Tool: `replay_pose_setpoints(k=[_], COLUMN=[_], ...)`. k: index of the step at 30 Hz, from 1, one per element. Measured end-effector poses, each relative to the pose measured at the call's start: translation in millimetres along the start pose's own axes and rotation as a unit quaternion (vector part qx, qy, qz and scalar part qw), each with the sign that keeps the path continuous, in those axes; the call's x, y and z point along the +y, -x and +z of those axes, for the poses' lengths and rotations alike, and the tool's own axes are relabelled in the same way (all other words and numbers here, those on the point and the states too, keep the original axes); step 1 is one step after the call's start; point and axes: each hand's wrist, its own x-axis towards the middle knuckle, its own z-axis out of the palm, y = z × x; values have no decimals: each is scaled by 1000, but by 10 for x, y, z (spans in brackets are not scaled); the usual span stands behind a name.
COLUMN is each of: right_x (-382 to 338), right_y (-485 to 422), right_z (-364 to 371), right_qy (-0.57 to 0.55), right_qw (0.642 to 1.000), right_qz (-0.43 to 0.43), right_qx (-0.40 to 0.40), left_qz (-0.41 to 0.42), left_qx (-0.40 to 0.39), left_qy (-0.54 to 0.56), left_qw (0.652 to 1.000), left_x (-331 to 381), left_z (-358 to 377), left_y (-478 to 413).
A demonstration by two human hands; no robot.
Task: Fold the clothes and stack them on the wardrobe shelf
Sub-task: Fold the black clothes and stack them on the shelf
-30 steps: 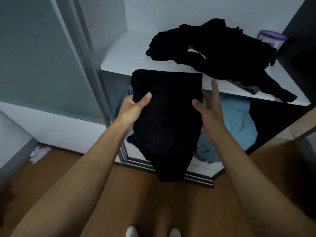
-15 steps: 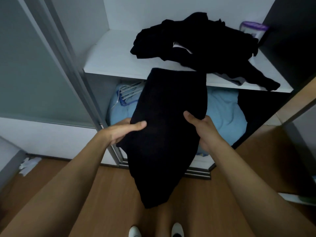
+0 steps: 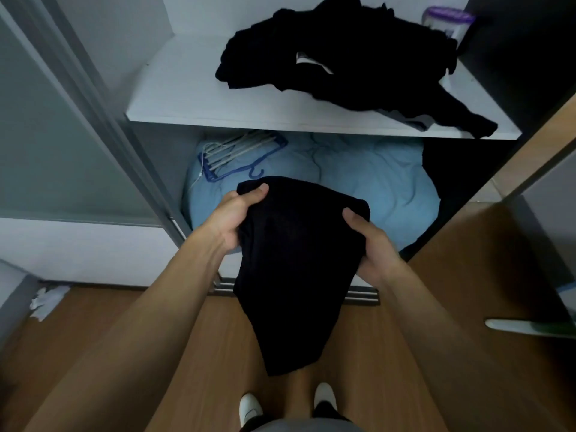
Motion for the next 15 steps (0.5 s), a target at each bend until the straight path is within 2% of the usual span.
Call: replay_pose_setpoints(k=[2,4,6,8,10,12,15], right_x=[51,43,2,-33,-56,-78,-156], right_y=[26,22,8,-17,-51,-100,-127], right_z=[30,56,78,85,95,72,-38], right_qy=[2,5,-10,-19,-26,-31,-39], right_qw=[1000,999,998,996,993,987,988], right_qz=[-22,-29,-12,25,72,106,109], right_qx=[17,41,57,80,95,117,104], left_qz=[-32,-23,-12,-15,-24,-31,-11], left_qx=[-17,-85,-154,-179,-142,-74,10], left_qy=[47,109,152,151,100,55,25], left_qw=[998,990,976,972,984,995,1000], left_x=[-59,-145,-278,-478,-671,-757,-726], left_z=[-127,-322,-514,-596,-554,-447,-289], left_y=[14,32,66,135,231,273,280])
